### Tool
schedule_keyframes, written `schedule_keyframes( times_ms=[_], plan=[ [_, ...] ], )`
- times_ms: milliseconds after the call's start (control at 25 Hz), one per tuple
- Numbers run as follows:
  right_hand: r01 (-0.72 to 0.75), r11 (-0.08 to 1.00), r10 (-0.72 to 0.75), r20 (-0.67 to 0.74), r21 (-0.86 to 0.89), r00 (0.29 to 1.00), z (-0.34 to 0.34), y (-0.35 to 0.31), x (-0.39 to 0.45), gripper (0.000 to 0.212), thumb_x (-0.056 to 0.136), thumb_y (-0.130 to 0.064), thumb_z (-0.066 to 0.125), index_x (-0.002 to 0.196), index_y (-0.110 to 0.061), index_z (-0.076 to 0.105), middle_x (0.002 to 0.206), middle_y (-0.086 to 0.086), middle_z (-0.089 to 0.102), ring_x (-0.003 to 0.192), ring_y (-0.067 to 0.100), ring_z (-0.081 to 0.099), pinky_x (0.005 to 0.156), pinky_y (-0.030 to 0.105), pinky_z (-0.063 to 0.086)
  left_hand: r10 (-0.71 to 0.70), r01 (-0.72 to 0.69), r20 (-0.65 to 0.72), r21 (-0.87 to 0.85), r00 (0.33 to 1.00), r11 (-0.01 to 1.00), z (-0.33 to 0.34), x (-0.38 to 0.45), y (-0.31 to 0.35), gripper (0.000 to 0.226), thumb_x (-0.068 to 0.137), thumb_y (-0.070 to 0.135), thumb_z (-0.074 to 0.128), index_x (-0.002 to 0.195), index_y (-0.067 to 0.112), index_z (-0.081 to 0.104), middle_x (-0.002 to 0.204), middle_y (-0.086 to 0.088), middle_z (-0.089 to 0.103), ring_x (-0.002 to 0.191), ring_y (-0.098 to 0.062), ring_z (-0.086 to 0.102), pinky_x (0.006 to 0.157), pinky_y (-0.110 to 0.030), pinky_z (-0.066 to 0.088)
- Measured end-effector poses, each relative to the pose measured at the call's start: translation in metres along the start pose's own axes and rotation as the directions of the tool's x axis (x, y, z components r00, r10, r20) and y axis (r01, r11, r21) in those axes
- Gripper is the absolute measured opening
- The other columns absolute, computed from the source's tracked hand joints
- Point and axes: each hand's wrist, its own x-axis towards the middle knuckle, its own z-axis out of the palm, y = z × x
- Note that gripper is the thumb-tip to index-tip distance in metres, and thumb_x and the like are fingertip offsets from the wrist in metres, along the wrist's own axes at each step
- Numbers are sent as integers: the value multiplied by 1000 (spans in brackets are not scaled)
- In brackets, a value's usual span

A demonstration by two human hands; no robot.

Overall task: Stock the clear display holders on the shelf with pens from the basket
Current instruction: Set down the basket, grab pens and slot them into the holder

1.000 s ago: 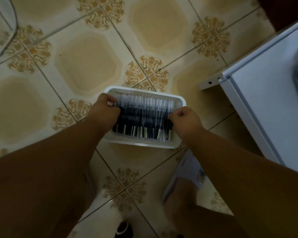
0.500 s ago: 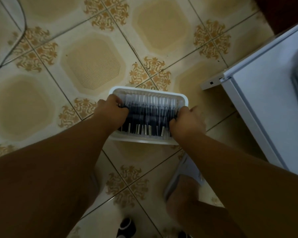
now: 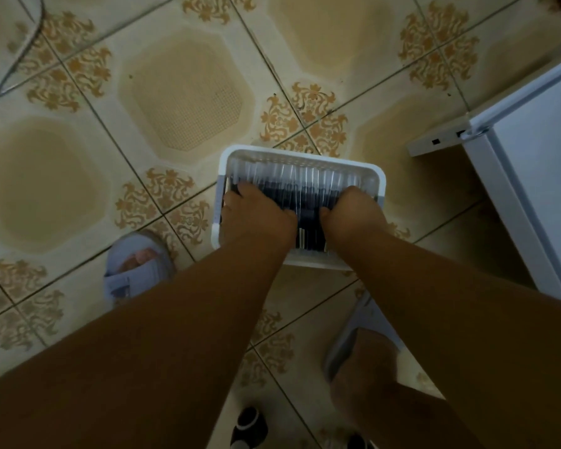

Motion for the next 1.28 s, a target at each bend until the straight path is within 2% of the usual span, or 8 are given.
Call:
schedule_keyframes(
  times_ms=[120,240,440,560,760,880,1080,1280],
  plan=[
    [9,994,-10,14,106,1000,7,5,12,26,95,-31,59,91,-5,55,78,5,58,78,22,59,49,24,33,-35,38,-132,22,991,999,15,-8,10,99,82,46,67,152,9,8,152,-19,22,138,-36,28,110,-46,32],
    [36,977,-29,-33,211,999,8,7,11,22,95,-27,58,85,-8,53,67,0,49,65,16,52,53,24,33,16,-4,-272,46,962,999,22,-13,3,96,82,45,66,152,8,11,151,-16,22,138,-35,26,110,-45,30],
    [102,963,-67,-146,250,987,4,13,-4,16,96,-22,53,85,-10,50,65,-5,45,56,3,39,47,21,26,-149,123,-256,-115,955,986,33,-11,10,100,77,50,71,150,7,17,147,-19,31,135,-35,31,111,-43,27],
    [120,962,-84,-155,244,984,0,17,-12,15,97,-23,52,87,-12,49,67,-6,44,57,2,37,48,21,26,-107,104,-204,-28,973,994,34,-4,9,99,74,56,72,144,5,23,145,-20,32,134,-37,33,111,-45,28],
    [146,941,-108,-141,304,984,-2,23,-17,13,97,-25,54,91,-15,49,69,-7,46,60,1,39,49,20,26,37,-43,-208,-24,977,999,18,12,-7,61,81,40,68,127,7,45,122,-16,57,112,-37,56,88,-50,51],
    [174,934,-138,-133,313,981,-3,18,-23,14,97,-26,54,90,-15,49,69,-5,48,62,7,44,53,26,29,84,-117,-225,-135,971,984,5,8,-10,35,86,28,63,114,10,54,106,-12,64,96,-35,62,72,-38,48],
    [227,921,-190,-143,316,971,-44,2,-57,16,97,-26,53,86,-16,48,70,-1,51,64,14,48,62,28,37,157,-205,-221,-210,962,956,-42,-28,-2,24,90,25,60,109,12,55,94,-9,62,89,-33,61,72,-36,48],
    [327,859,-221,-290,395,931,-101,-5,-135,13,94,-23,56,86,-13,51,71,2,55,65,19,54,62,32,49,227,-258,-124,-395,966,882,-104,-100,22,18,83,24,67,97,14,64,80,-5,65,75,-26,64,68,-38,56]
  ],
)
